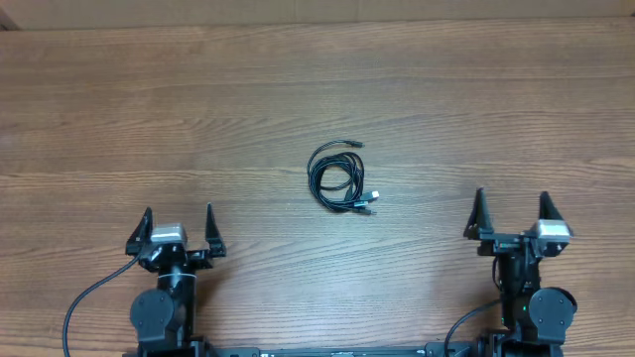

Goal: Untangle cables

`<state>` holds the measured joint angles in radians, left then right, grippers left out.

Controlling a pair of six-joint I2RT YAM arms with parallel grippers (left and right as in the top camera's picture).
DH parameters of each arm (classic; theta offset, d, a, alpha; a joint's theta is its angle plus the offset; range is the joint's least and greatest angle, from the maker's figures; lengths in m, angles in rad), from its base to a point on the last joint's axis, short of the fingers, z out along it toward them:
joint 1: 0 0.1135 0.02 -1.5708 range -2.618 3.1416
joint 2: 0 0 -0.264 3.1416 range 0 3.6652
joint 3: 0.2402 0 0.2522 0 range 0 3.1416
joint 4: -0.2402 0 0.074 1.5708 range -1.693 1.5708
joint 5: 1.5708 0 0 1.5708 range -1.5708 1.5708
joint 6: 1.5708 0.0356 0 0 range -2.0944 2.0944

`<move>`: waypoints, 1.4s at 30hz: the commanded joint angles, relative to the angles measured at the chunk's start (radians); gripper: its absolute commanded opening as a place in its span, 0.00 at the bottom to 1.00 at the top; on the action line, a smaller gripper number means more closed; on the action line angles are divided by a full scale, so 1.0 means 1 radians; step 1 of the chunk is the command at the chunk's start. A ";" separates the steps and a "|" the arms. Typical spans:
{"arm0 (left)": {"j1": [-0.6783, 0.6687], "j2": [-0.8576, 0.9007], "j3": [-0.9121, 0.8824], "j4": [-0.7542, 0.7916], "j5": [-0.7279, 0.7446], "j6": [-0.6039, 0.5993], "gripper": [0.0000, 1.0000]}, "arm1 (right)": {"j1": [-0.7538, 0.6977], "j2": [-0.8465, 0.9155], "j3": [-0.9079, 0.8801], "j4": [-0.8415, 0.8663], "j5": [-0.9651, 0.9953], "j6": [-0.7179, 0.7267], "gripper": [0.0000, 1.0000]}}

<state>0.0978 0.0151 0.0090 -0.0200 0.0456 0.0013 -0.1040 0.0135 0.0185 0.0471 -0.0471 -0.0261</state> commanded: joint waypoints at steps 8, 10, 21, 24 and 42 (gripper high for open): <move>-0.006 -0.010 0.264 -0.154 0.153 -0.063 1.00 | -0.003 -0.011 0.204 -0.210 -0.217 -0.032 1.00; -0.006 -0.010 0.346 -0.229 0.153 -0.062 1.00 | -0.003 -0.009 0.271 -0.264 -0.217 -0.032 1.00; -0.007 0.169 0.766 -0.481 0.185 -0.200 0.99 | -0.003 0.223 0.696 -0.529 -0.217 0.024 1.00; -0.006 0.298 0.886 -0.531 0.241 -0.188 1.00 | -0.003 0.349 0.867 -0.657 -0.217 0.026 1.00; -0.006 0.622 1.335 -0.913 0.759 -0.143 1.00 | -0.003 0.637 1.548 -1.134 -0.774 0.026 1.00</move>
<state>0.0978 0.6365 1.3342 -0.9039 0.7353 -0.1543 -0.1040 0.6502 1.5417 -1.0828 -0.6914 -0.0036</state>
